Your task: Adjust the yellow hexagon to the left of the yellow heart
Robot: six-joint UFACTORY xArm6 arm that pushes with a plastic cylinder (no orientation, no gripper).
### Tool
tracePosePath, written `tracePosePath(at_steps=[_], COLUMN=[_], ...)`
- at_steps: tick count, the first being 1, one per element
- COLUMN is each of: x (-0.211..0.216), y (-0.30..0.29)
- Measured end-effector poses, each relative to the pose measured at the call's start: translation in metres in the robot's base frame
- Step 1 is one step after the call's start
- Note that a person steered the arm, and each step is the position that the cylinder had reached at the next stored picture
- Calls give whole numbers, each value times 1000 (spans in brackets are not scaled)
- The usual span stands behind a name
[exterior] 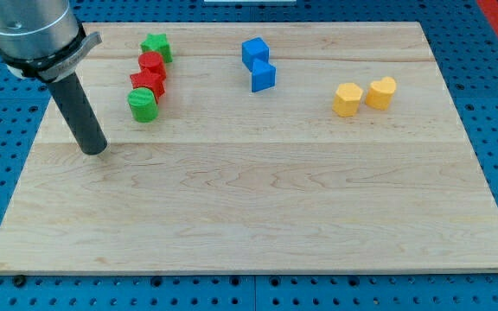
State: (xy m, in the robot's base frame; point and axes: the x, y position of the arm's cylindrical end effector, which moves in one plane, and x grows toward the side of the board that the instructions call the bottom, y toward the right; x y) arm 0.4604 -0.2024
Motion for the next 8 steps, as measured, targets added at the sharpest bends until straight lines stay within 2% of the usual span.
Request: tracePosePath(at_steps=[4,6,7,8], x=[5,-48,-62,-63], y=[57,122,145,205])
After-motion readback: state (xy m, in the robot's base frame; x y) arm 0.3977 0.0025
